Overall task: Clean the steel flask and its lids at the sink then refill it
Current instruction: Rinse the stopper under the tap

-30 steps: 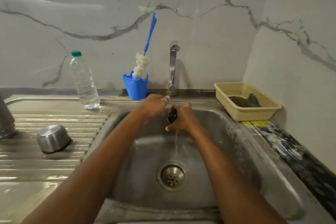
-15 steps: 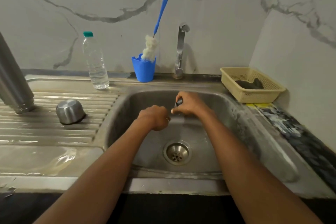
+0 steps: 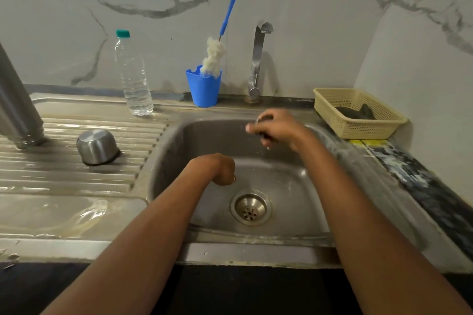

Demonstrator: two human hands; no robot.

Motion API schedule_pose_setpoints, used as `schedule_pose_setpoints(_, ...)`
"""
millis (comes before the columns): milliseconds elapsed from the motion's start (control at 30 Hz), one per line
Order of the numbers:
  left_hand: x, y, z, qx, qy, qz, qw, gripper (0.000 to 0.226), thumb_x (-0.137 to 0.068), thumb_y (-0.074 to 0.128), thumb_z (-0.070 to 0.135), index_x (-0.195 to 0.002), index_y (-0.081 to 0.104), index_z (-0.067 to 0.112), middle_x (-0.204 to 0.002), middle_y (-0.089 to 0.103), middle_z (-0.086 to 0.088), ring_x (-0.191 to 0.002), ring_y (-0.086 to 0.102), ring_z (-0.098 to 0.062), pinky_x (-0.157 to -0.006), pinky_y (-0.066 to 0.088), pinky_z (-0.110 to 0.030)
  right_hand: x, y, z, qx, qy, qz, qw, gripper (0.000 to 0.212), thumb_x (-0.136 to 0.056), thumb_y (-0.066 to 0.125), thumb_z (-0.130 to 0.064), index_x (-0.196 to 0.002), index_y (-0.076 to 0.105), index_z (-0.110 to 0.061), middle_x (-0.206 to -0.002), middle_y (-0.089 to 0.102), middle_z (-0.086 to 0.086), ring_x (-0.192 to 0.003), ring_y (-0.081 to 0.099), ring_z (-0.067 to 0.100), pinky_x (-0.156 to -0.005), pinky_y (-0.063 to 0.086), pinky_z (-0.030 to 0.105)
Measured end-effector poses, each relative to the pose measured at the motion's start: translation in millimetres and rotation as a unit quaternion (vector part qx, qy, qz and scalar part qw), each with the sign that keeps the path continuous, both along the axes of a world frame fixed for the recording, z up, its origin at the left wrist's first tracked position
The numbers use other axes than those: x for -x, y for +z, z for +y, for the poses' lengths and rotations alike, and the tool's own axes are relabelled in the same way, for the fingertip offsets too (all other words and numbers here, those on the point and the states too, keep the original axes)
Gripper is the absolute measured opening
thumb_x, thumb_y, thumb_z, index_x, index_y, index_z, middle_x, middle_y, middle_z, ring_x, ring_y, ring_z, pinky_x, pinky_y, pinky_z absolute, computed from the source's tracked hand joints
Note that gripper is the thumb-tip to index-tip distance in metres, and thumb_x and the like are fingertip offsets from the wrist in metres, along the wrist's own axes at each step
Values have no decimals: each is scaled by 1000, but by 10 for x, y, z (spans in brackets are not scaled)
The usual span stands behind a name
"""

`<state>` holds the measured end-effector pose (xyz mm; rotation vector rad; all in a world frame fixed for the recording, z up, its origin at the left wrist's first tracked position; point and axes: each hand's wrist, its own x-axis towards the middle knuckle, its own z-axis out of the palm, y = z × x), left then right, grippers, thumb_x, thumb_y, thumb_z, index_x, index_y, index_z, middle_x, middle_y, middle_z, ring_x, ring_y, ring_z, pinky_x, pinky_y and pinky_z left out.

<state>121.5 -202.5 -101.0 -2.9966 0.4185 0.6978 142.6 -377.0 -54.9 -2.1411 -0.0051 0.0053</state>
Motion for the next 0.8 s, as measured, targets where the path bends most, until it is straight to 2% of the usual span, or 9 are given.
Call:
schedule_pose_setpoints(67,15,6,-9,-2,-4,6,1000,48,-105,46,38,-148,51,16,-155,46,-7,-137,49,-29,-115,40,-42,28,72,65,-143,13,10,990,31,-83,84,-25,-100,64,-8,-83,68,8,-59,62,16,-49,51,24)
schedule_pose_setpoints(133,60,30,-41,-2,-9,13,1000,46,-106,45,35,-147,52,14,-152,49,-9,-130,54,-29,-107,45,-37,84,-174,60,170,53,106,978,27,-83,83,-27,-94,67,-8,-91,72,8,-69,66,17,-60,55,27)
schedule_pose_setpoints(167,84,48,-51,-2,-12,20,1000,46,-107,44,34,-147,51,12,-151,50,-10,-123,59,-28,-100,47,-34,110,-315,13,352,79,154,920,25,-82,84,-28,-93,70,-10,-94,74,7,-76,70,18,-70,59,29)
schedule_pose_setpoints(233,106,82,-58,2,-13,31,999,46,-108,43,32,-147,51,9,-150,51,-12,-102,62,-25,-88,47,-30,114,-287,-81,446,84,196,869,26,-80,86,-29,-94,74,-11,-92,75,6,-83,74,19,-84,62,36)
schedule_pose_setpoints(367,103,50,-65,47,1,52,998,45,-107,45,30,-148,49,13,-145,53,-8,-101,65,-22,-95,56,-35,7,167,-147,100,25,33,994,28,-80,86,-27,-97,69,-12,-83,72,5,-67,69,17,-65,62,30)
schedule_pose_setpoints(433,103,29,-71,70,8,72,995,44,-107,47,27,-149,48,15,-141,55,-6,-113,65,-22,-95,58,-38,73,143,-98,-129,38,55,989,29,-82,84,-26,-100,67,-13,-82,69,5,-63,63,14,-50,52,21)
schedule_pose_setpoints(567,95,9,-58,77,16,91,993,46,-107,47,25,-152,44,15,-144,54,-8,-116,65,-24,-93,58,-36,173,-315,-80,368,59,162,914,21,-83,82,-27,-93,72,-11,-89,73,6,-77,69,16,-71,59,27)
schedule_pose_setpoints(733,96,-2,-76,81,19,100,991,49,-107,48,26,-153,41,14,-147,52,-10,-116,66,-25,-97,57,-39,106,142,-52,-101,0,24,995,32,-82,85,-30,-100,68,-10,-83,70,5,-61,63,12,-51,52,21)
schedule_pose_setpoints(800,100,-6,-91,82,17,103,991,48,-107,48,26,-154,41,14,-146,53,-9,-116,66,-24,-97,57,-39,106,33,-52,-88,21,72,993,27,-83,83,-31,-94,68,-12,-82,69,6,-60,62,12,-50,51,23)
